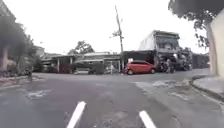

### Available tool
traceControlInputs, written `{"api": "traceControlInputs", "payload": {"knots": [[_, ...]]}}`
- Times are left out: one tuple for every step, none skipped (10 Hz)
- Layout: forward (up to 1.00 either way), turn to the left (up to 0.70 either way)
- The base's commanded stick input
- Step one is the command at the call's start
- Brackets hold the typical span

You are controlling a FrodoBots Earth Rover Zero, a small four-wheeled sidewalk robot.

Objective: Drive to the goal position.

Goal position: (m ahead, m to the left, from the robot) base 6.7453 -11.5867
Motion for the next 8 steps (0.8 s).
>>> {"api": "traceControlInputs", "payload": {"knots": [[0.85,-0.34],[0.85,-0.34],[0.85,-0.34],[0.85,-0.34],[0.85,-0.34],[0.85,-0.34],[0.85,-0.34],[0.85,-0.34]]}}
